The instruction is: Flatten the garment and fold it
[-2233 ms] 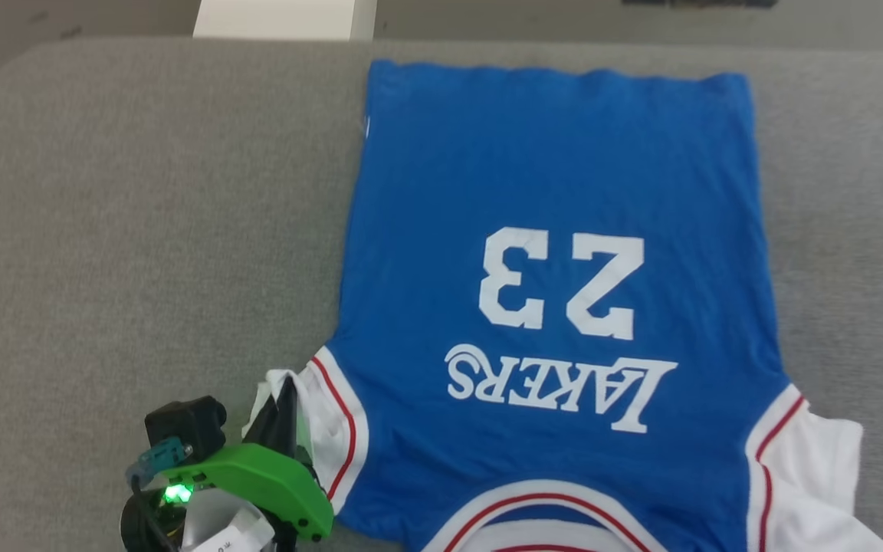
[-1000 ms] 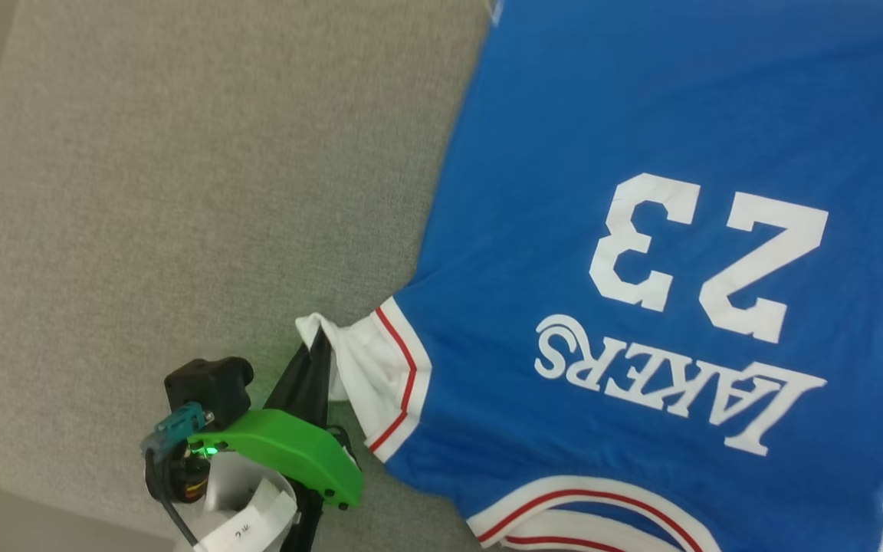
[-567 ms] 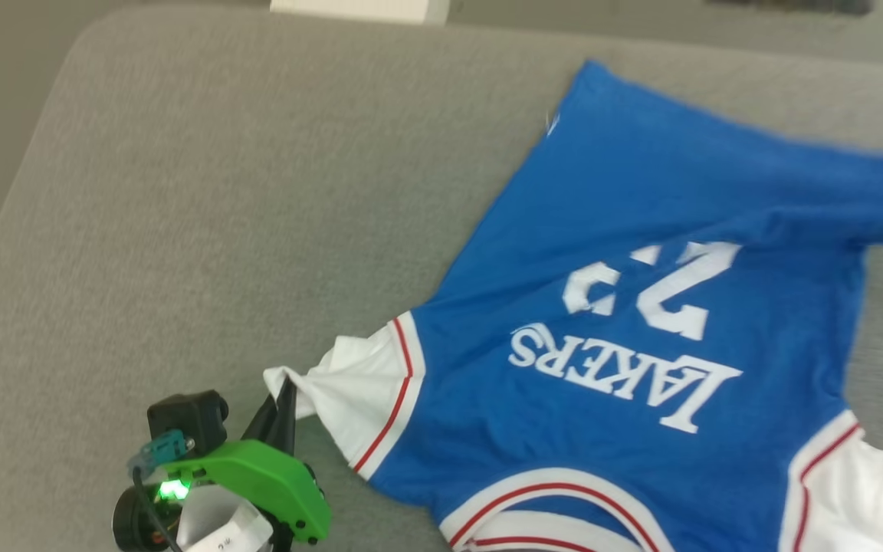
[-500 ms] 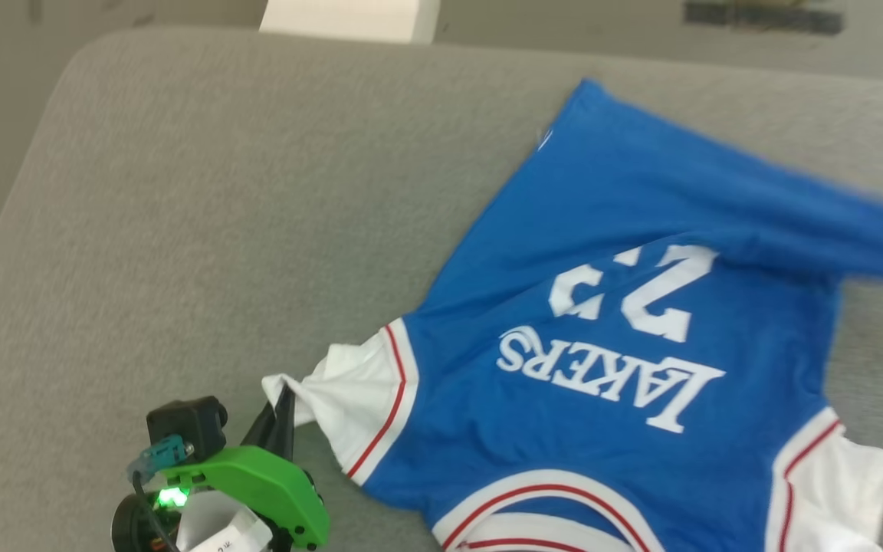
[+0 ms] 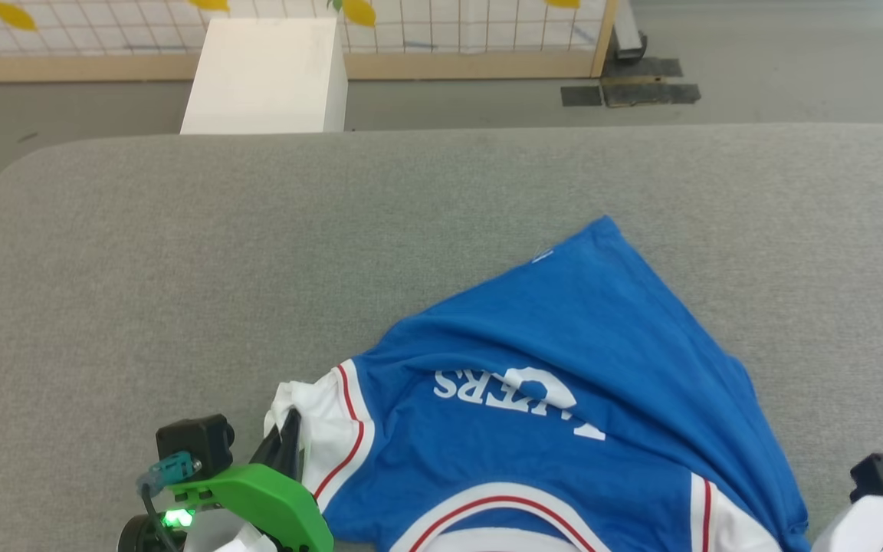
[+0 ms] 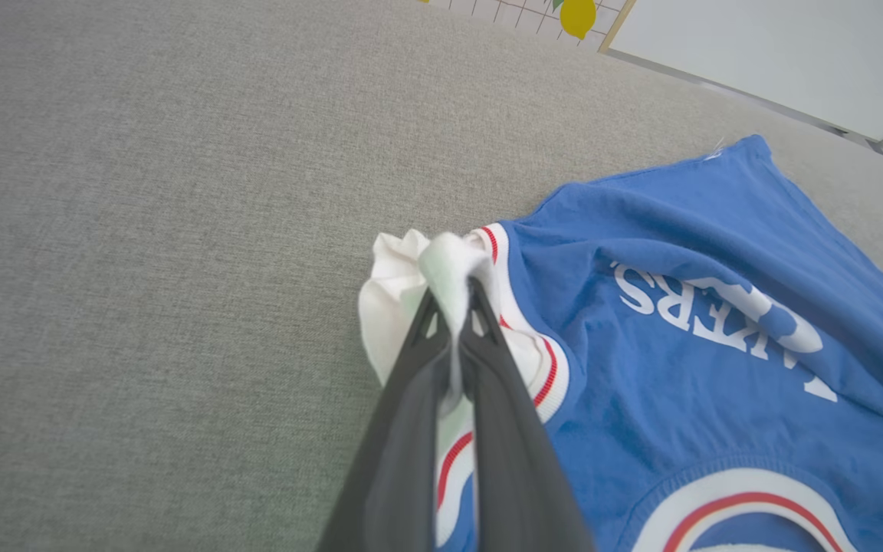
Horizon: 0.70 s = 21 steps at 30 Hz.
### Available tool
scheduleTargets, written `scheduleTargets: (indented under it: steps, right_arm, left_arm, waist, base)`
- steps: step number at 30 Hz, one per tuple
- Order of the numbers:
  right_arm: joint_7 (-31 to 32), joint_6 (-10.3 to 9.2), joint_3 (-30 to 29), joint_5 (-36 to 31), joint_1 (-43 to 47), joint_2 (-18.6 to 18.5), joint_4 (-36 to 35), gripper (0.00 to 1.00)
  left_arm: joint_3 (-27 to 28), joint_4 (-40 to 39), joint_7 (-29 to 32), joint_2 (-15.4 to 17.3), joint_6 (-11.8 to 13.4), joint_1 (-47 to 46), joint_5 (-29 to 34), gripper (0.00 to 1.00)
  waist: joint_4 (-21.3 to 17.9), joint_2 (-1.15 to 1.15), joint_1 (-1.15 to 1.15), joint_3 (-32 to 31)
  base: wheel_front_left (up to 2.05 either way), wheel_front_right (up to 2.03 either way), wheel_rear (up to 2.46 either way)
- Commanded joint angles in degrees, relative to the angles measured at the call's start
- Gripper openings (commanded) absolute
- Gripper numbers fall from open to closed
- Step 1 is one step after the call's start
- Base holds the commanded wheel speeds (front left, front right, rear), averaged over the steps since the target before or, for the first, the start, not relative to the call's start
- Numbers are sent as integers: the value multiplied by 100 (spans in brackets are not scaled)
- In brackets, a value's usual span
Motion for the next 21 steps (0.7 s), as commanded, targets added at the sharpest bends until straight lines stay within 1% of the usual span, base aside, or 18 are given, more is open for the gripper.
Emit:
scheduleTargets:
  steps: [1,2,3,4,7,10,13,16,21]
  right_arm:
    - [-86,19,-3,25,83,112,43,0]
    - [-173,19,-32,40,92,175,38,0]
    - [-287,19,-73,71,83,238,9,87]
    - [-415,19,-140,115,44,286,-42,100]
    - [-811,19,-344,325,-124,370,-262,100]
    - [-1409,19,-615,511,-444,380,-523,100]
    - [-1979,19,-744,721,-832,399,-673,100]
    - [-2406,19,-661,866,-1263,366,-646,100]
    - [-2699,19,-283,794,-2051,205,-268,100]
  left_arm:
    - [-7,25,18,22,15,33,-66,0]
    - [-8,36,18,21,15,34,-73,0]
    - [-7,49,17,22,17,39,-79,0]
    - [-2,61,15,24,21,46,-86,0]
    - [5,76,16,33,30,73,-105,0]
    - [13,77,15,45,37,103,-123,0]
    - [4,69,19,56,41,107,-124,0]
    - [-16,58,20,54,44,74,-116,0]
    - [-60,-13,29,56,47,-20,-79,0]
  waist:
    - [-64,0,0,-75]
    - [-62,0,0,-83]
    - [-64,0,0,-93]
    - [-68,0,0,-110]
    - [-67,0,0,-150]
    - [-64,0,0,-183]
    - [-36,0,0,-190]
    - [33,0,0,-151]
    - [220,0,0,110]
  base:
    - [0,0,0]
    - [0,0,0]
    - [0,0,0]
    - [0,0,0]
    - [0,0,0]
    - [0,0,0]
    - [0,0,0]
    - [0,0,0]
    - [0,0,0]
